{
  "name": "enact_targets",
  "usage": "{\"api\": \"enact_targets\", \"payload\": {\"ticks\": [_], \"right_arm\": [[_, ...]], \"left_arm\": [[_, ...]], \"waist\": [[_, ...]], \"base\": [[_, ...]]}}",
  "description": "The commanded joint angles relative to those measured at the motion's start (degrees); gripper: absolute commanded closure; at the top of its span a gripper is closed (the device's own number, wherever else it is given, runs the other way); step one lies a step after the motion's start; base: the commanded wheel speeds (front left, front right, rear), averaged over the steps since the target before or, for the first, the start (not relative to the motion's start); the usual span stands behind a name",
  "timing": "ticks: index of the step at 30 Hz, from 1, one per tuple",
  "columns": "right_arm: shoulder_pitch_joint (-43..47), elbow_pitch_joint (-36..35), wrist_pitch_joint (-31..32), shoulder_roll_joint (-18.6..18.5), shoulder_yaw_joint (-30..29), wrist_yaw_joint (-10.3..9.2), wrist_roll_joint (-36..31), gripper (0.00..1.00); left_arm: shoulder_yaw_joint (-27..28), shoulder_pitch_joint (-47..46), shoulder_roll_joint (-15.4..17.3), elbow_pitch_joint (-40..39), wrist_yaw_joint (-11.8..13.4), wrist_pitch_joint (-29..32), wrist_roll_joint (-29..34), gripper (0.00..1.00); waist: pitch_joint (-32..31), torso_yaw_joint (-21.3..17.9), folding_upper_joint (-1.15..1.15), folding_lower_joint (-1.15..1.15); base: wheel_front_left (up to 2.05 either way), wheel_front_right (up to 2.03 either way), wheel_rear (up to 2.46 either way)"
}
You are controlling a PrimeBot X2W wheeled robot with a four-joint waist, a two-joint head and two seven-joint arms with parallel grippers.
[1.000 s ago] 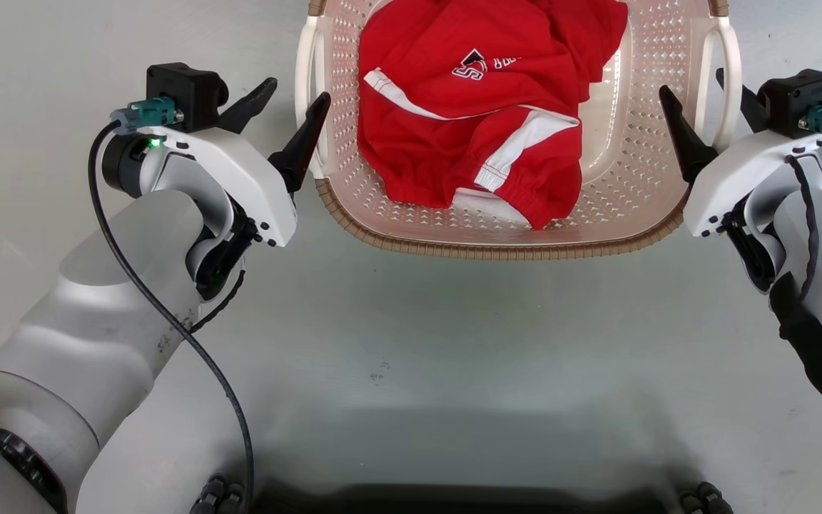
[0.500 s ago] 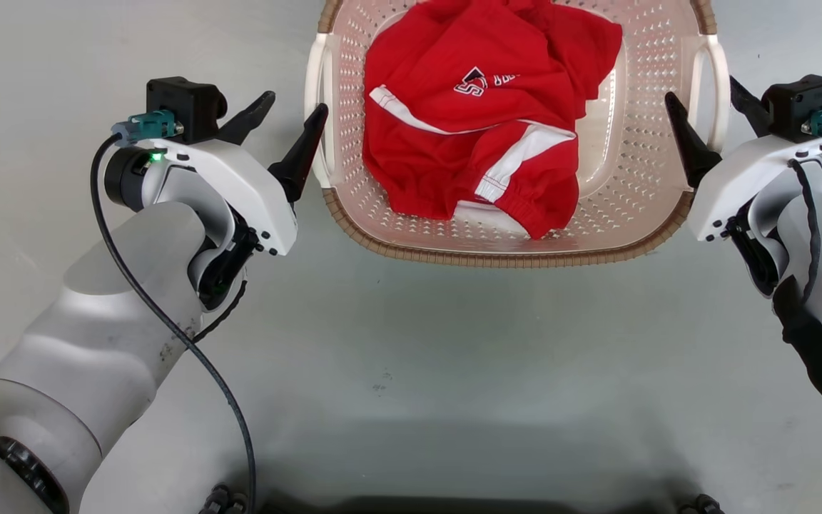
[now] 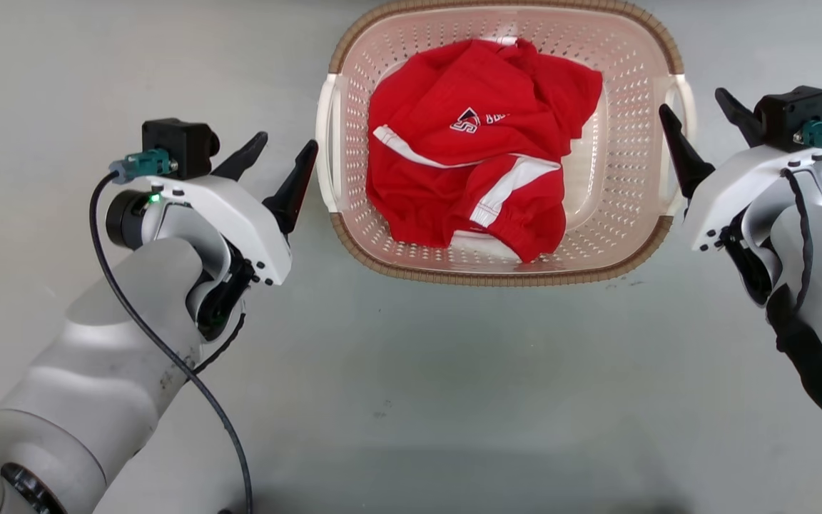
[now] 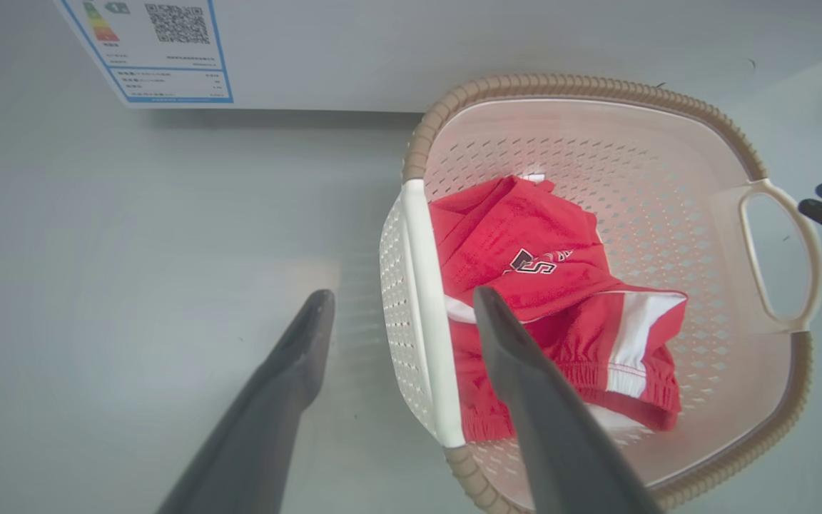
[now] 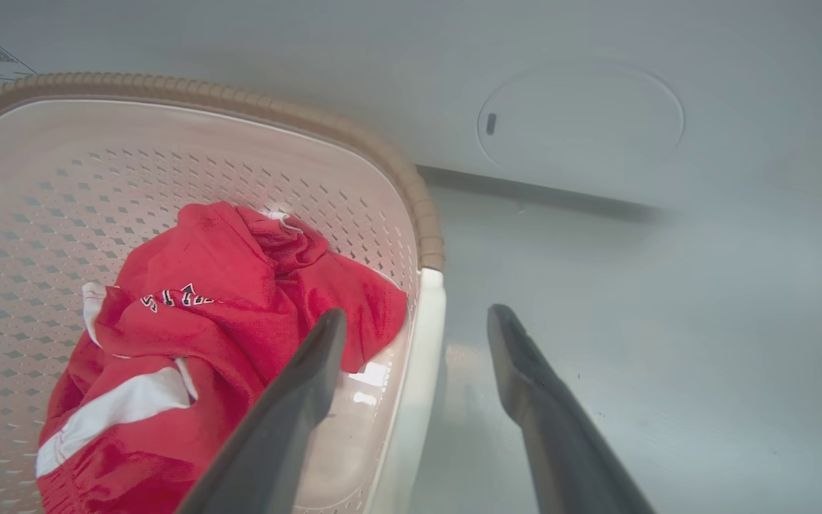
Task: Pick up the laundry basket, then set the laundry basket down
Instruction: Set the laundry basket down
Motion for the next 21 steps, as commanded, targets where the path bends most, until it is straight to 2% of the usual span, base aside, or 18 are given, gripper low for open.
{"api": "enact_targets", "payload": {"ticks": [1, 21], "right_arm": [[4.0, 0.1, 0.1, 0.5, 0.5, -0.21, 0.7, 0.00], [11.2, -0.8, 0.1, 0.9, 4.7, -0.21, 5.4, 0.00]], "left_arm": [[1.7, 1.8, 1.8, 0.1, 0.3, -0.6, -0.3, 0.00], [4.4, 12.2, 2.5, 2.1, 0.3, -0.6, 0.5, 0.00]], "waist": [[-1.4, -0.2, 0.00, 0.00], [-18.4, -0.4, 0.00, 0.00]], "base": [[0.00, 0.00, 0.00], [0.00, 0.00, 0.00]]}}
